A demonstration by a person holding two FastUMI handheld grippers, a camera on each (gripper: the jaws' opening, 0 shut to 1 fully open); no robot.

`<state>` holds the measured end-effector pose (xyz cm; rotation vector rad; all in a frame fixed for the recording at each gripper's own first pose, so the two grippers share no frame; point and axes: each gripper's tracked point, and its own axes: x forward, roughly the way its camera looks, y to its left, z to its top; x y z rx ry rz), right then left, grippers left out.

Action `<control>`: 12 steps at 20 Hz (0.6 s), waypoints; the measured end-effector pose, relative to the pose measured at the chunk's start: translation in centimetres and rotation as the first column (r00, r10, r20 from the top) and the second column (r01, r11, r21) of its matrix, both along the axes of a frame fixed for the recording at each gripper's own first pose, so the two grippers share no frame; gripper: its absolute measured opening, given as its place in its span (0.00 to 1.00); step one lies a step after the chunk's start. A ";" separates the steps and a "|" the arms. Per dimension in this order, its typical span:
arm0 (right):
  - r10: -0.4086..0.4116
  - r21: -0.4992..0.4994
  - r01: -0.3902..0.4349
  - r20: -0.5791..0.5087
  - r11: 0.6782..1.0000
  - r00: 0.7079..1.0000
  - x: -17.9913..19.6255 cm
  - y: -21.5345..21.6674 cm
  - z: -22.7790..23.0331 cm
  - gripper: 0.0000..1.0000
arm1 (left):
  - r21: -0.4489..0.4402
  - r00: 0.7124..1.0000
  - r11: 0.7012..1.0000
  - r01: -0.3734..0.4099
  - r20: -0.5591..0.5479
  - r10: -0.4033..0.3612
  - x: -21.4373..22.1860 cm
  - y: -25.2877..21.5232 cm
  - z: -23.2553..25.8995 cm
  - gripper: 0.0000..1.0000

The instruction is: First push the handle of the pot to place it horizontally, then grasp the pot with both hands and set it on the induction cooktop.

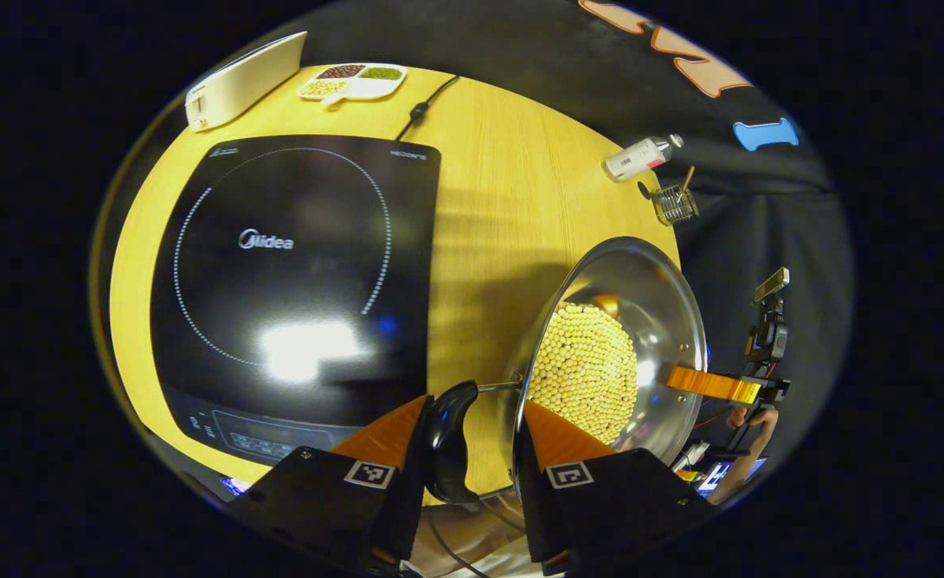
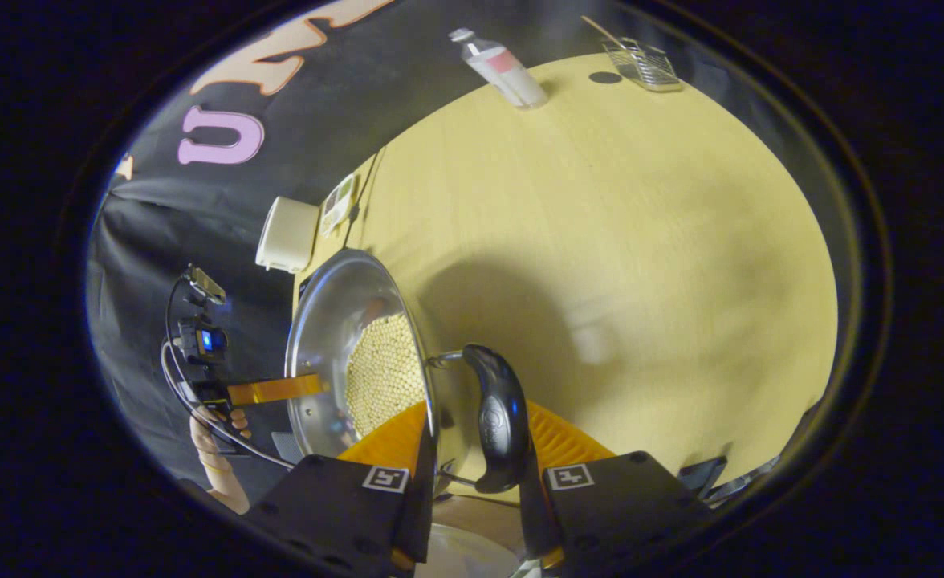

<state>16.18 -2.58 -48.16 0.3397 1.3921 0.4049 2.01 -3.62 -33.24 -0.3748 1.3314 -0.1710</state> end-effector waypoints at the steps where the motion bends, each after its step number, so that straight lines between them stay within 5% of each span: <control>1: 0.008 0.003 -0.008 0.003 1.000 1.000 -0.1 0.0 0.1 0.42 | 0.005 1.000 1.000 -0.004 0.006 0.004 -0.2 0.9 0.4 0.57; 12: 0.053 0.031 -0.054 0.032 0.998 0.998 0.6 1.3 -0.3 0.48 | 0.063 0.994 0.994 -0.094 0.069 0.090 -0.6 12.5 2.1 0.54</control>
